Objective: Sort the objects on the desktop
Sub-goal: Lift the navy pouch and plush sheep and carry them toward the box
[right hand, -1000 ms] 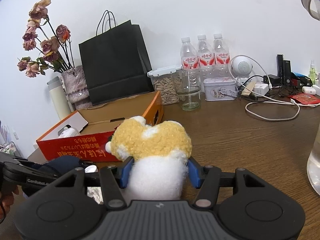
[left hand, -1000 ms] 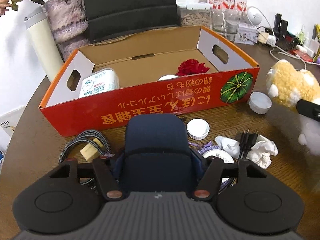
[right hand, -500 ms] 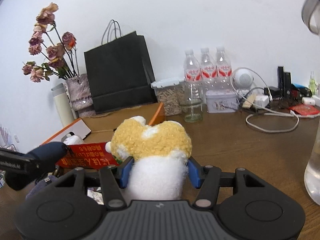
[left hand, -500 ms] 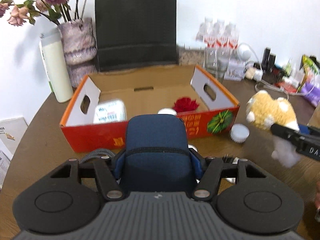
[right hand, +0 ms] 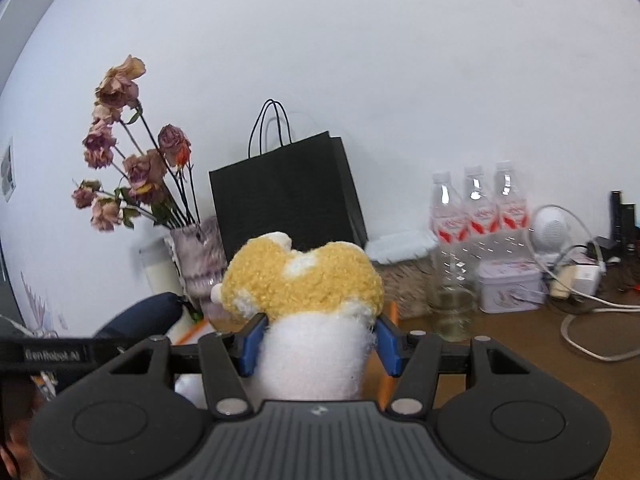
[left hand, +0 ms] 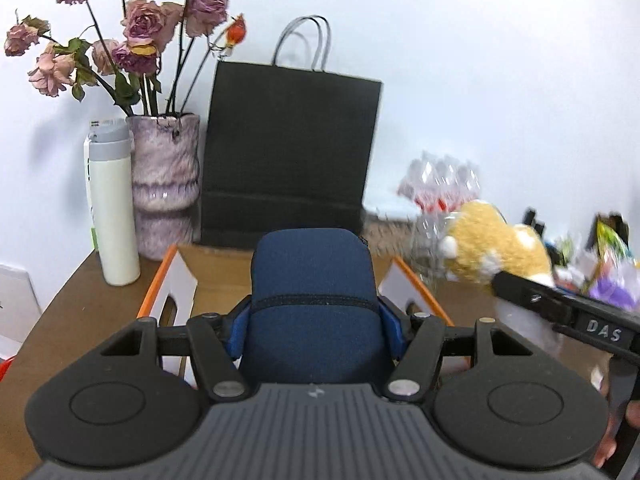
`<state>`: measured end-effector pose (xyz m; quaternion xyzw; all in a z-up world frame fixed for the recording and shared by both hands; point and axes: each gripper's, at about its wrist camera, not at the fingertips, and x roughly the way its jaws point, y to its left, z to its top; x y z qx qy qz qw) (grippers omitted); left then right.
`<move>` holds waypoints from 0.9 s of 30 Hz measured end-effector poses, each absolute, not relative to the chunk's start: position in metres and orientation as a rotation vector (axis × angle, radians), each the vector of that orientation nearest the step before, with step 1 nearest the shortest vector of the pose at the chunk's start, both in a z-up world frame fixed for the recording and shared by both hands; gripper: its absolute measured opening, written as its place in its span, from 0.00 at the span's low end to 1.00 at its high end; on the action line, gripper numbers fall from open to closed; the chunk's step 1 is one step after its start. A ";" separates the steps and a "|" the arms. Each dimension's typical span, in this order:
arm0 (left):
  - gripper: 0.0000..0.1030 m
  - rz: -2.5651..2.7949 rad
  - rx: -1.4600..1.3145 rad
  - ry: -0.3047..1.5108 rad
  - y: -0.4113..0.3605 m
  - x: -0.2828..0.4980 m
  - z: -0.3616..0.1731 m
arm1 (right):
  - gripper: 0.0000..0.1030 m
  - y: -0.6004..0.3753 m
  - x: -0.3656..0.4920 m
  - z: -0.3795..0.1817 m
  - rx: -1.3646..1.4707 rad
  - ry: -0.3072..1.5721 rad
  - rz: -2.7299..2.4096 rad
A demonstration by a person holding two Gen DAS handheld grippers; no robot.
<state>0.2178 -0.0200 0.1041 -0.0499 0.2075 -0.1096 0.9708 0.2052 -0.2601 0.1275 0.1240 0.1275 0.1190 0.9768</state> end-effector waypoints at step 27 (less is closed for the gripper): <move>0.62 -0.186 -0.107 0.577 -0.030 0.328 0.032 | 0.54 -0.213 0.333 0.066 0.090 0.531 0.189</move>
